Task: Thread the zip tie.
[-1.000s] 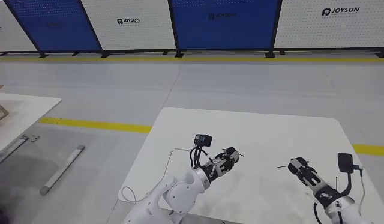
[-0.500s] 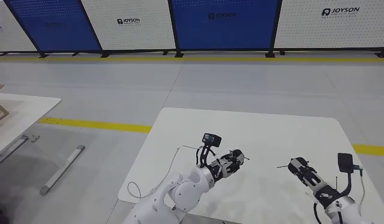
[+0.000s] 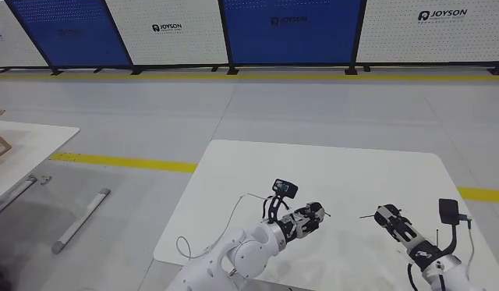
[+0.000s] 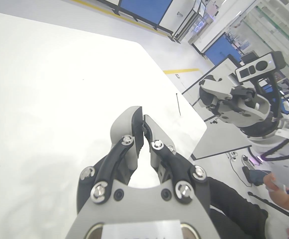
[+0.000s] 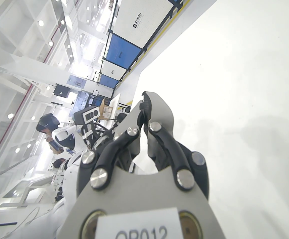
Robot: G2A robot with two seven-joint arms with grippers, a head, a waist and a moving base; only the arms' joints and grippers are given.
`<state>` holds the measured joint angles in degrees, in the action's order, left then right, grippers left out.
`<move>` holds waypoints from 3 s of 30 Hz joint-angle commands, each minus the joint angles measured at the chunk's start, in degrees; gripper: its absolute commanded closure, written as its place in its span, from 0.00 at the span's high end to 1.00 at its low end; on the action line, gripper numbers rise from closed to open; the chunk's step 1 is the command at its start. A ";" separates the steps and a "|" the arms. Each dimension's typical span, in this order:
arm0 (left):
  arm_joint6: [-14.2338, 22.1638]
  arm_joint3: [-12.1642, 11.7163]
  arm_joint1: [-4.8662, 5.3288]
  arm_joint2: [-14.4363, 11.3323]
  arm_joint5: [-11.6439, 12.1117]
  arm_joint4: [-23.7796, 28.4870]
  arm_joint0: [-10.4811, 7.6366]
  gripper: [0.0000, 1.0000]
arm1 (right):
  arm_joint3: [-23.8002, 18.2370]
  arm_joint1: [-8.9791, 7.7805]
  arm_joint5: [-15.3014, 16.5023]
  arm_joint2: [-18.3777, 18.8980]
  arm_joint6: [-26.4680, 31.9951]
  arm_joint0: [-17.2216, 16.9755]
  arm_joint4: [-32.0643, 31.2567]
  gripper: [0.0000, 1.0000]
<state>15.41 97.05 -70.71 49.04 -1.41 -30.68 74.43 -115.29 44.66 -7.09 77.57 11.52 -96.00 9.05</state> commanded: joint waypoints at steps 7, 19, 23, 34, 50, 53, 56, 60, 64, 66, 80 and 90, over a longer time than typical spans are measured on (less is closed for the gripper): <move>-1.24 -3.17 -0.90 -2.36 0.15 0.53 -1.96 0.00 | 0.00 0.00 0.00 0.00 0.00 0.00 0.00 0.00; -1.24 -3.17 -0.90 -2.36 0.15 0.53 -1.96 0.00 | 0.76 1.03 6.81 0.06 -5.84 -4.47 -0.13 0.00; -1.24 -3.17 -0.90 -2.36 0.15 0.53 -1.96 0.00 | 2.86 1.82 9.16 -2.62 -8.03 -4.99 -2.41 0.00; -1.24 -3.17 -0.90 -2.36 0.15 0.53 -1.96 0.00 | 6.67 3.46 8.09 -8.70 -7.86 -0.63 -3.54 0.00; -1.24 -3.17 -0.90 -2.36 0.15 0.53 -1.96 0.00 | 7.90 6.59 7.34 -13.08 -24.41 0.05 -7.80 0.00; -1.24 -3.17 -0.90 -2.36 0.15 0.53 -1.96 0.00 | 7.66 7.03 5.69 -13.80 -23.54 0.32 -8.22 0.00; -1.24 -3.17 -0.90 -2.36 0.15 0.53 -1.96 0.00 | 7.26 7.10 6.02 -14.04 -21.17 0.37 -7.12 0.00; -1.24 -3.17 -0.90 -2.36 0.15 0.53 -1.96 0.00 | 7.26 7.10 6.02 -14.04 -21.17 0.37 -7.12 0.00; -1.24 -3.17 -0.90 -2.36 0.15 0.53 -1.96 0.00 | 7.63 7.11 7.57 -13.67 -19.18 0.92 -10.76 0.00; -1.24 -3.17 -0.90 -2.36 0.15 0.53 -1.96 0.00 | 7.55 6.98 9.56 -12.52 -18.45 0.52 -12.57 0.00; -1.24 -3.17 -0.90 -2.36 0.15 0.53 -1.96 0.00 | 6.99 6.38 23.91 -6.86 -16.29 -5.56 -20.97 0.00; -1.24 -3.17 -0.90 -2.36 0.15 0.53 -1.96 0.00 | 8.45 8.00 15.39 -9.77 -24.29 -3.39 -23.42 0.00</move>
<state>14.17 93.88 -71.61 46.68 -1.26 -30.15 72.46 -107.15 52.37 9.71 68.37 -10.79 -99.74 -14.14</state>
